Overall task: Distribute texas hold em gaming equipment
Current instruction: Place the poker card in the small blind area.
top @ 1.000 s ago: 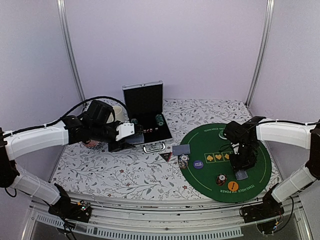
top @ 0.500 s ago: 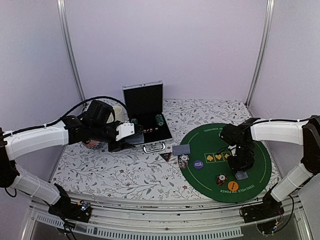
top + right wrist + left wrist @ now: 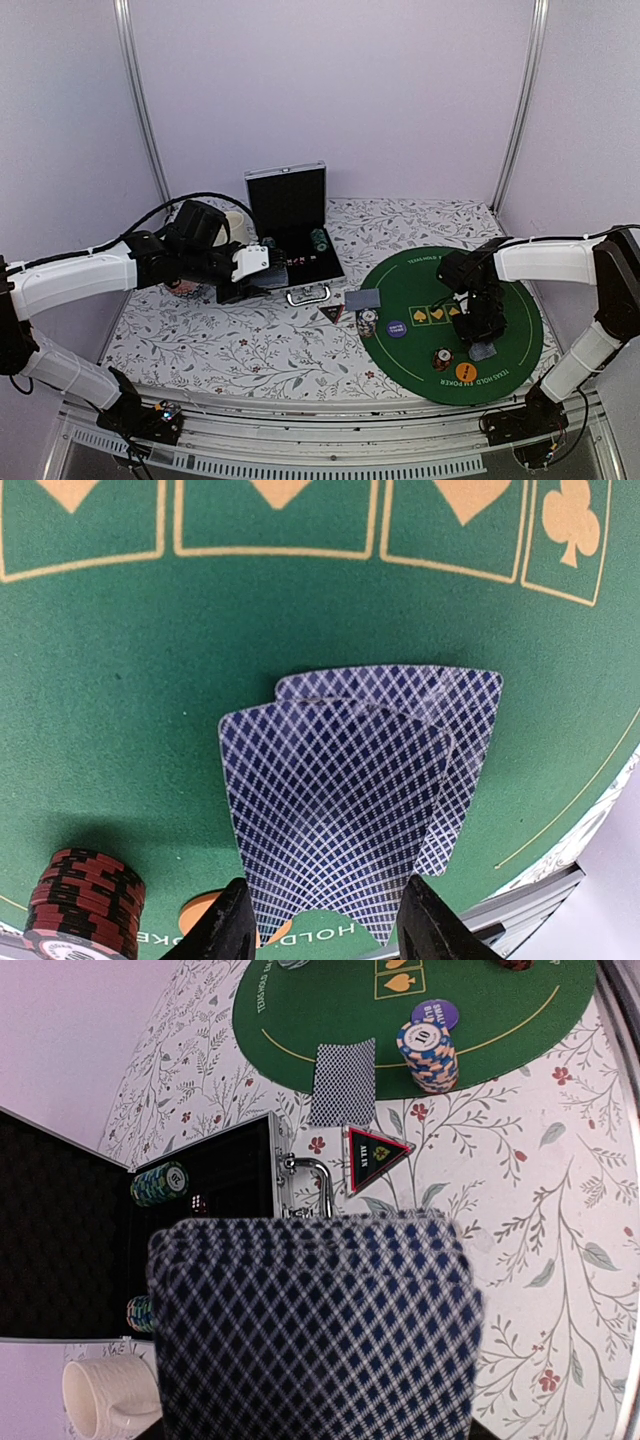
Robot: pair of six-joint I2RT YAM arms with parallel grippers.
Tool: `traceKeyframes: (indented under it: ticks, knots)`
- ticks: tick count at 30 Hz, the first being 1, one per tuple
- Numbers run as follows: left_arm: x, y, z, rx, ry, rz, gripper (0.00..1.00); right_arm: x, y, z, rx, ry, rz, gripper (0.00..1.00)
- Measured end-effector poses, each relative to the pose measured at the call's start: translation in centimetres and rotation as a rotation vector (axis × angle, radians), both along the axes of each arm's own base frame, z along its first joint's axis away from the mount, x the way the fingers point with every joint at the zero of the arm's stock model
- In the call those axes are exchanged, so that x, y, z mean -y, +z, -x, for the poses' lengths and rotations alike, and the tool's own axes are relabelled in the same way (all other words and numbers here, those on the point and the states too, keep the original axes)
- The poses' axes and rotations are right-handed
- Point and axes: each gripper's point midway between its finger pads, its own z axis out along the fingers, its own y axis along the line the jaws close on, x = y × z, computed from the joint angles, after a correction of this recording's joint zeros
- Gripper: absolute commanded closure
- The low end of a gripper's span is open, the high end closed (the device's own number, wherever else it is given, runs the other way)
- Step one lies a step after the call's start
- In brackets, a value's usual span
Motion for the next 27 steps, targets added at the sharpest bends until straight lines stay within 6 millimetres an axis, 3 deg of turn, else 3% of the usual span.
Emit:
traceKeyframes:
  ticks: [10, 17, 25, 27]
  knots:
    - [0.00, 0.01, 0.00, 0.000, 0.000, 0.000, 0.50, -0.16, 0.01, -0.35, 0.014, 0.001, -0.005, 0.48]
    - [0.00, 0.00, 0.00, 0.000, 0.000, 0.000, 0.50, -0.02, 0.04, -0.45, 0.019, 0.003, 0.003, 0.24]
    - [0.00, 0.00, 0.00, 0.000, 0.000, 0.000, 0.50, 0.04, 0.08, -0.51, 0.022, 0.003, 0.007, 0.11]
    - [0.00, 0.00, 0.00, 0.000, 0.000, 0.000, 0.50, 0.02, 0.17, -0.62, 0.026, 0.002, 0.007, 0.01]
